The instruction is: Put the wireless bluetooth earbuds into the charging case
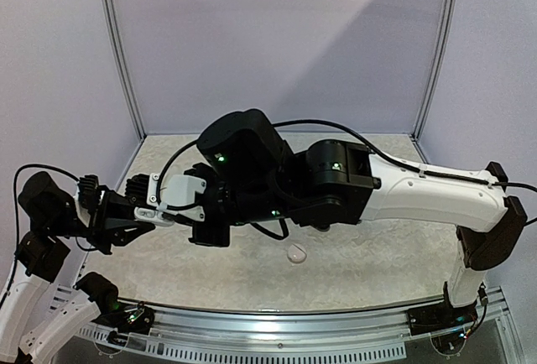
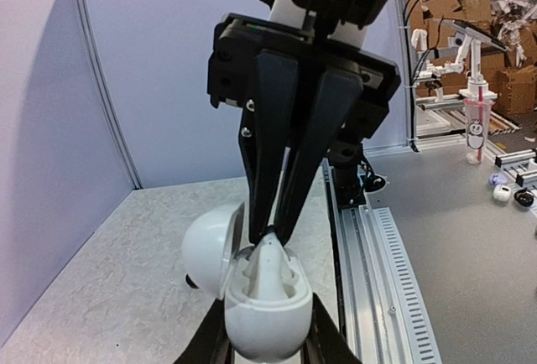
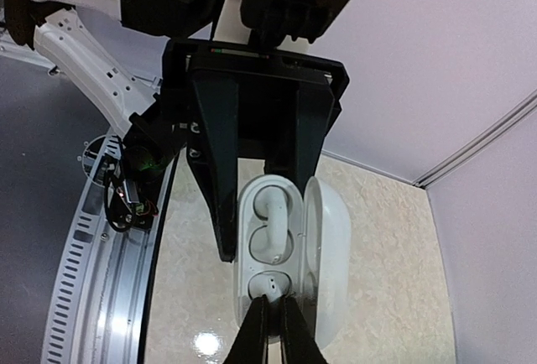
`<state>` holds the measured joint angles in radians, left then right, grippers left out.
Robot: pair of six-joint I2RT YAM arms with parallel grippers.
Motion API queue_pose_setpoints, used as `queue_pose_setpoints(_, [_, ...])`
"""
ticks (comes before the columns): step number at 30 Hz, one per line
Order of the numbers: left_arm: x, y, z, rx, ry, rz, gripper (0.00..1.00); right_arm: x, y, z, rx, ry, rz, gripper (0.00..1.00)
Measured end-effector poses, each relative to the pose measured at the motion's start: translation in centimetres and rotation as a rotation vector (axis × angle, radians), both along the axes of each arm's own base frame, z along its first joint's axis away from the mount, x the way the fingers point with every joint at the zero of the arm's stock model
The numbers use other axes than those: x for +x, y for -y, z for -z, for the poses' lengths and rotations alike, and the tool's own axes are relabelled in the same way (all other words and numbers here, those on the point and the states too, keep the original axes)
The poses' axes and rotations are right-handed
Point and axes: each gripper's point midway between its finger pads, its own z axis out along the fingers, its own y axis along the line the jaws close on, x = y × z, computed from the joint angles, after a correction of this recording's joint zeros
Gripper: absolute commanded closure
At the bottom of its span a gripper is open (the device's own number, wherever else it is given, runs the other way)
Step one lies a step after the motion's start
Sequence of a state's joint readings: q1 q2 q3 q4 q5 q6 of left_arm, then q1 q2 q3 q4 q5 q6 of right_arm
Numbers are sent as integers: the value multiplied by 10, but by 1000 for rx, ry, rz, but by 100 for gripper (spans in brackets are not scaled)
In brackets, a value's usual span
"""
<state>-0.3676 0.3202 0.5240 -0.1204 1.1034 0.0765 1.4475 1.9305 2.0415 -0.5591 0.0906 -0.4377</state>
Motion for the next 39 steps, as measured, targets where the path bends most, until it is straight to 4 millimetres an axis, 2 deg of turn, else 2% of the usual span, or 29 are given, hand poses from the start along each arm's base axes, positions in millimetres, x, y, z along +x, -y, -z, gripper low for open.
queue_pose_setpoints(8, [3, 0, 4, 6, -38, -17, 100, 7, 0, 5, -23, 27, 33, 76])
queue_pose_setpoints(16, [11, 0, 12, 2, -84, -53, 100, 5, 4, 9, -45, 11, 29, 74])
queue_pose_setpoints(19, [14, 0, 14, 4, -95, -69, 100, -3, 8, 3, -28, -22, -5, 73])
queue_pose_setpoints(23, [17, -1, 18, 18, -76, -88, 100, -11, 21, -19, 48, -91, -50, 77])
queue_pose_setpoints(25, [18, -1, 23, 36, -54, -96, 100, -1, 28, -36, 120, -126, -10, 83])
queue_pose_setpoints(28, [15, -3, 29, 73, 1, -105, 100, 36, 32, -54, 204, -140, 153, 86])
queue_pose_setpoints(31, [13, -5, 29, 108, 61, -113, 100, 72, 18, -66, 261, -130, 298, 89])
queue_pose_setpoints(33, [12, -6, 28, 124, 91, -121, 100, 82, 3, -61, 264, -129, 328, 90])
queue_pose_setpoints(35, [13, -7, 29, 137, 111, -132, 100, 84, -15, -42, 231, -133, 326, 90])
queue_pose_setpoints(39, [21, -9, 31, 150, 99, -181, 100, 63, -34, 21, 75, -150, 241, 90])
